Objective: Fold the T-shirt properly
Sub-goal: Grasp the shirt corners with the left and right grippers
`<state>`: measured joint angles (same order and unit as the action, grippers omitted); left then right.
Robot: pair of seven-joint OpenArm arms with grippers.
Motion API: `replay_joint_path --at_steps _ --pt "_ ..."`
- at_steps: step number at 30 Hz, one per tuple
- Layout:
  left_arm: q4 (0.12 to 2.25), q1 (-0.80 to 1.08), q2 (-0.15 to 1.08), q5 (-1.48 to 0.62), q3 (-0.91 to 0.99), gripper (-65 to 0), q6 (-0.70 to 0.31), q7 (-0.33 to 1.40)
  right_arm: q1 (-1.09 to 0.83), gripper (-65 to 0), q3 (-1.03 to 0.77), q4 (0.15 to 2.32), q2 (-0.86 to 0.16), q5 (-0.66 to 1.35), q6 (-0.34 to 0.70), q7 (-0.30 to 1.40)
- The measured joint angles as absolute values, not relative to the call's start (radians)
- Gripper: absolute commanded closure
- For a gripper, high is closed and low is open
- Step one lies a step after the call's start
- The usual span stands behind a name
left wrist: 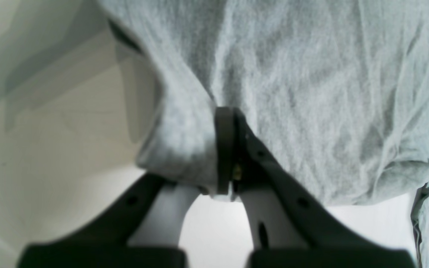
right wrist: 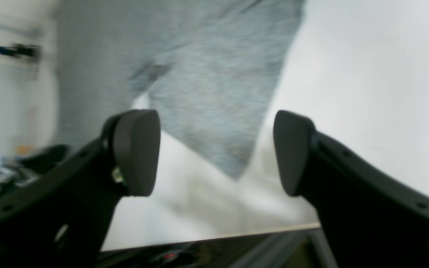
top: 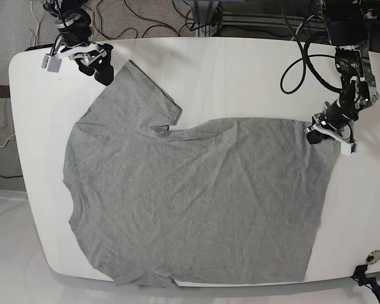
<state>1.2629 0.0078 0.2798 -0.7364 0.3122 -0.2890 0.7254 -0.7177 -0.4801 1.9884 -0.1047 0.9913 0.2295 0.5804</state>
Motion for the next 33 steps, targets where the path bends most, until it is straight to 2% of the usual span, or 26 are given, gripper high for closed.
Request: replay_joint_path --at_steps 6,11,17,25,33 --pt "1.263 0.008 0.280 -0.737 0.312 0.0 -0.289 0.725 -0.693 -44.6 -0.482 1.926 -0.102 1.127 0.229 0.669" --pt "1.263 0.011 0.281 -0.737 0.312 0.0 -0.289 0.727 -0.643 -44.6 -0.480 1.819 -0.100 1.127 0.229 0.716" --pt "1.263 0.017 0.281 -0.736 0.312 0.0 -0.289 0.727 -0.620 -44.6 -0.480 1.806 -0.094 1.128 0.229 0.753" --pt "1.263 0.022 0.282 -0.741 0.313 0.0 -0.289 0.726 -0.583 -44.6 -0.481 1.752 -0.031 1.131 0.236 0.833" --pt "1.263 0.022 0.295 -0.741 0.312 0.0 -0.290 0.733 -0.519 -44.6 -0.483 1.679 -0.033 1.157 0.255 0.824"
